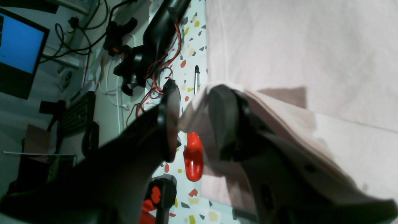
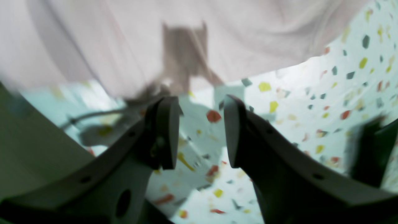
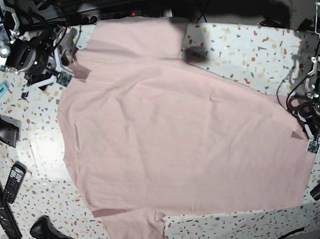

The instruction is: Fold the T-shirt properly

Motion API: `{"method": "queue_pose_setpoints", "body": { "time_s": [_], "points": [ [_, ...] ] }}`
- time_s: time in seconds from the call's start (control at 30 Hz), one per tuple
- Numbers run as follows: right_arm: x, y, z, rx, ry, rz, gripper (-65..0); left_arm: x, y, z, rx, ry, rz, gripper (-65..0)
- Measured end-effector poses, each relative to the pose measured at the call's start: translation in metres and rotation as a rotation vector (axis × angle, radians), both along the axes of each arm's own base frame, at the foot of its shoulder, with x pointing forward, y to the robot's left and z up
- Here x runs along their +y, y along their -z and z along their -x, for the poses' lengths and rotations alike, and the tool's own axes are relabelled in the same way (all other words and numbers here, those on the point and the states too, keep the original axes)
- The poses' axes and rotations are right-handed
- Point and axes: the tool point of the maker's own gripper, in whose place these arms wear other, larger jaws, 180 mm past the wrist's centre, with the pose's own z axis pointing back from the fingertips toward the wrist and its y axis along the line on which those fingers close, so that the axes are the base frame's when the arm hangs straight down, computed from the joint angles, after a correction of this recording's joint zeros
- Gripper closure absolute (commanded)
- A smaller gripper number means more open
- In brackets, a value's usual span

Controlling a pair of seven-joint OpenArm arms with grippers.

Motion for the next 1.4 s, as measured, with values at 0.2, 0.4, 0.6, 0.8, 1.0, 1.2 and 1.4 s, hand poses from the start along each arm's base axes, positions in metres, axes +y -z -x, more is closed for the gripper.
{"method": "queue_pose_setpoints", "body": {
  "time_s": [0.2,0.4,0.6,0.8,1.0,1.2,1.4],
  "points": [
    [0.002,0.009,0.009,0.012,-0.148,0.102,-23.7,0.0,0.0,0.0,0.0,0.0,0.0,-19.0],
    [0.019,0.006,0.015,0.013,-0.213,0.075,-23.7,0.0,0.0,0.0,0.001,-0.002,0.0,-19.0],
    [0.02,0.012,0.029,0.063,-0.268,0.111,-23.7,0.0,0.0,0.0,0.002,-0.002,0.0,-19.0],
    [0.031,0.022,0.046,0.103,-0.33,0.112,-23.7,0.001,0.001,0.0,0.004,-0.004,0.0,-19.0],
    [0.04,0.022,0.041,0.077,-0.335,0.093,-23.7,0.001,0.001,0.0,0.004,-0.004,0.0,-19.0],
    [0.056,0.026,0.032,0.05,-0.316,0.02,-23.7,0.001,0.0,0.0,0.003,-0.004,0.0,-19.0],
    [0.055,0.035,0.025,0.054,-0.281,0.006,-20.6,0.0,0.0,0.0,-0.002,0.001,0.0,-19.0]
  ]
}}
